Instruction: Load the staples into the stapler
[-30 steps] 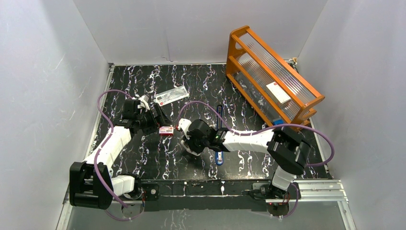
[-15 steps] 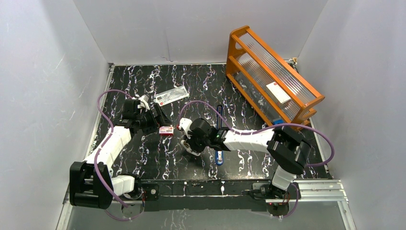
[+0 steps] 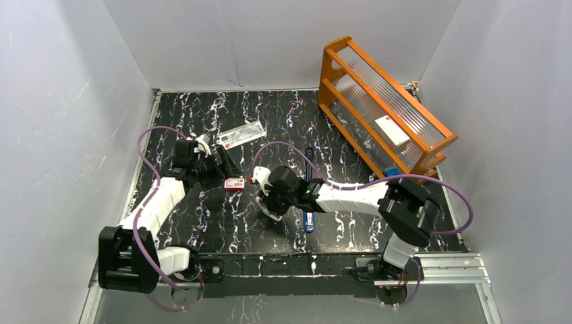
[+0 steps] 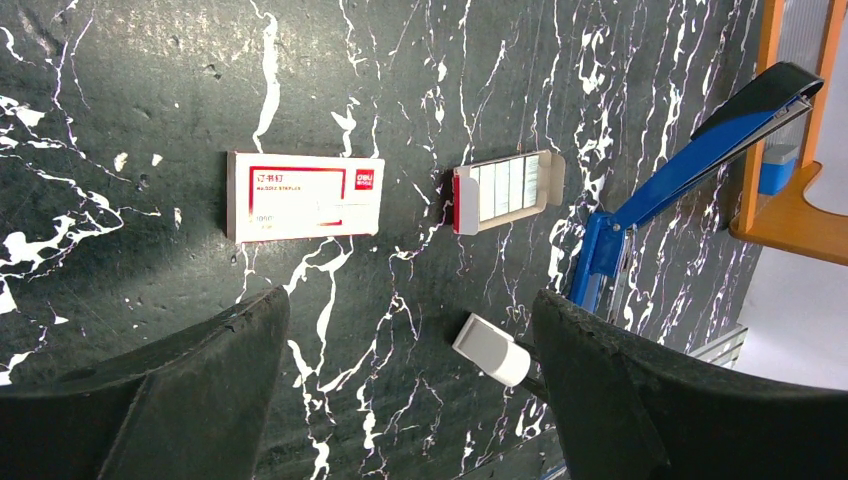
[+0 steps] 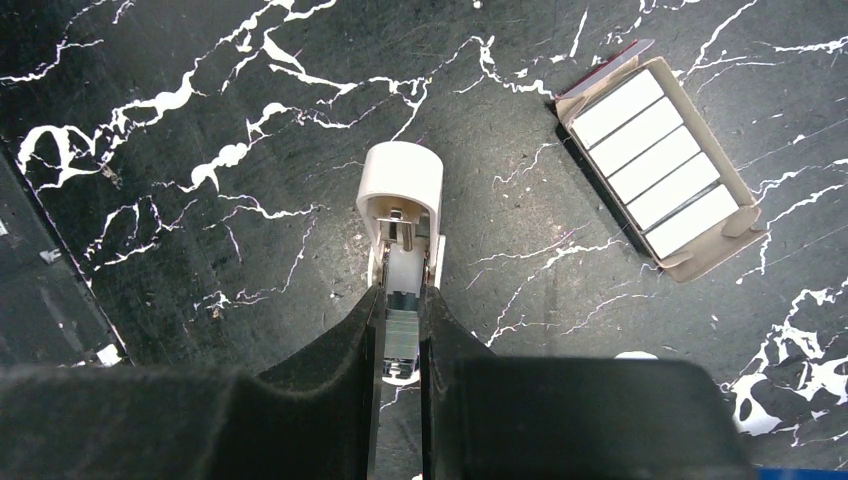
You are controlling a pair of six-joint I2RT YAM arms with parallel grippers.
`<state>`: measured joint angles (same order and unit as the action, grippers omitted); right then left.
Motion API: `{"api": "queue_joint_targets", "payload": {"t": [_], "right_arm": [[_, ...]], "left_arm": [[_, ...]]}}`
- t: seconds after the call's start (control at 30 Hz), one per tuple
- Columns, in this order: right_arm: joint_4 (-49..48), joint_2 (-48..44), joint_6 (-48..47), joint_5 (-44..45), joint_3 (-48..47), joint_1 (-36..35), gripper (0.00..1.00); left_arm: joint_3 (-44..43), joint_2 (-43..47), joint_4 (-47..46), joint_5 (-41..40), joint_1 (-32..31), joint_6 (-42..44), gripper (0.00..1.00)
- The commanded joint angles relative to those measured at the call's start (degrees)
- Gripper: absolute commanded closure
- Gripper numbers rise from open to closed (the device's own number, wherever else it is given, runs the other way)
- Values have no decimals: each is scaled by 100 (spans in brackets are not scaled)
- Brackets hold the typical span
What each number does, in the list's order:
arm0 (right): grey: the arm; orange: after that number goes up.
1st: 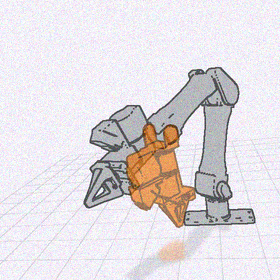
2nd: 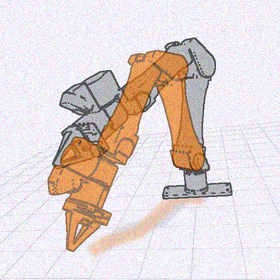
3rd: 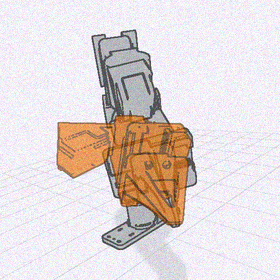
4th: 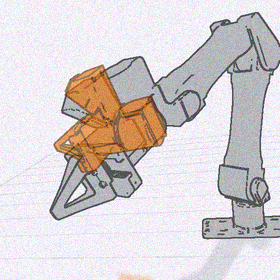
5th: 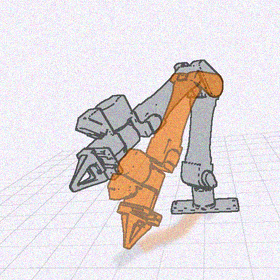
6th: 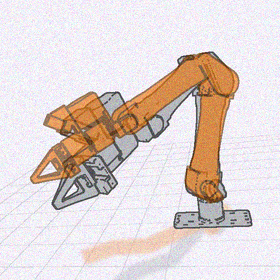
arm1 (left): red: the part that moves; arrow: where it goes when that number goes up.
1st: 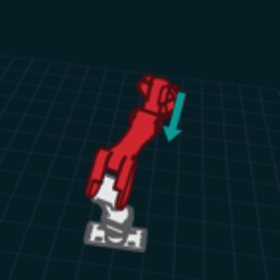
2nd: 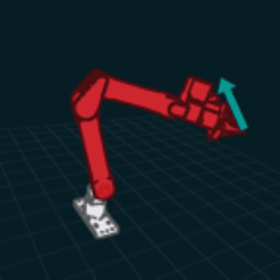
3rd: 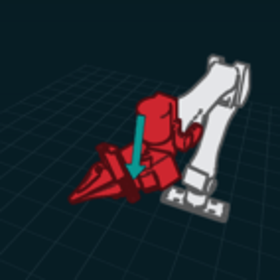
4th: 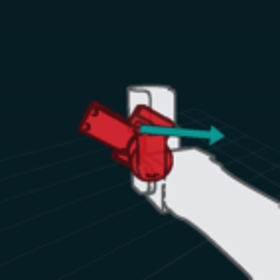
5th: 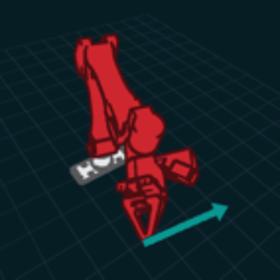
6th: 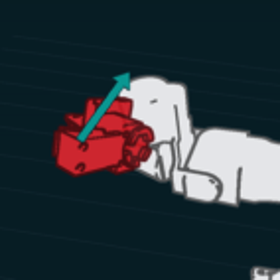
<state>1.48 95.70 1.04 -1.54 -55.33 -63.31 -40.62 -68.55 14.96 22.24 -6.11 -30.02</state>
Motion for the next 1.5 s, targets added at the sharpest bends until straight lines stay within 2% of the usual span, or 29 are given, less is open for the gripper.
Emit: {"api": "queue_joint_targets", "payload": {"t": [0.0,0.73,1.47], "right_arm": [[-261,-338,-74,47,-4,33,81],[-156,68,-16,-149,-146,29,81],[54,74,-34,-195,-121,29,79]], "left_arm": [[40,9,-34,-12,40,75,12],[28,18,-22,-32,48,93,13],[29,10,-11,-41,56,110,12]]}}
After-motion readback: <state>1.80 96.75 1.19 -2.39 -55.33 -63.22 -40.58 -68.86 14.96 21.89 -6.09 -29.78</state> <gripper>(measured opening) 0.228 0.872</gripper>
